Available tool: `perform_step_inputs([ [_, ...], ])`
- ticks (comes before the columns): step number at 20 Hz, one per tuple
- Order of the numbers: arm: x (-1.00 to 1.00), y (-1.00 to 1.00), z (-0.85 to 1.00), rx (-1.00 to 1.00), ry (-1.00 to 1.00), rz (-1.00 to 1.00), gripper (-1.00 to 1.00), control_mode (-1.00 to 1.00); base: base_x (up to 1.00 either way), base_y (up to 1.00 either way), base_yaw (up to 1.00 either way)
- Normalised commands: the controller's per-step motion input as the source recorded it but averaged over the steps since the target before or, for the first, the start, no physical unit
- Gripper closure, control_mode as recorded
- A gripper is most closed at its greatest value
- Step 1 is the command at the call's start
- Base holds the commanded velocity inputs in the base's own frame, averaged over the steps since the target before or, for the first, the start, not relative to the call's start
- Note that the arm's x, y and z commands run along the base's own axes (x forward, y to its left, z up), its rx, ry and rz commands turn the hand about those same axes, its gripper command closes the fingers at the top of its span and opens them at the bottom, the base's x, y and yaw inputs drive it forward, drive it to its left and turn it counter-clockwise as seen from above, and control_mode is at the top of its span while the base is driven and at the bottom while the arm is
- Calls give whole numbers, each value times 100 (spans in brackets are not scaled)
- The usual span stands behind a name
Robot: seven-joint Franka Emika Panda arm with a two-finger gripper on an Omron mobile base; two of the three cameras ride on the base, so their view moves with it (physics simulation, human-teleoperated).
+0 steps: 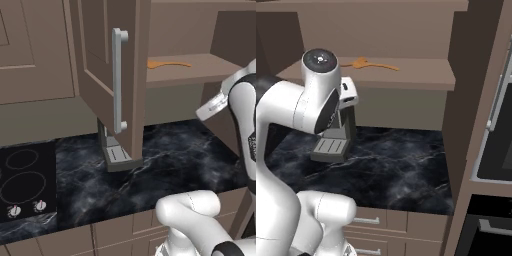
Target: Organize the utensils by type. Pick up the wooden spoons from the counter and place them in the open cabinet. Then pick up the metallic utensils from the counter and place them in the open drawer.
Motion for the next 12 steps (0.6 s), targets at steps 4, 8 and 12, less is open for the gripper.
perform_step_inputs([
  [4, -13, 7, 0, 28, 21, -24, -100, -100, 0, 0, 0],
  [8, -23, 12, -2, 20, 16, -23, -100, -100, 0, 0, 0],
  [12, -9, 23, -6, 6, 10, -20, -100, -100, 0, 0, 0],
])
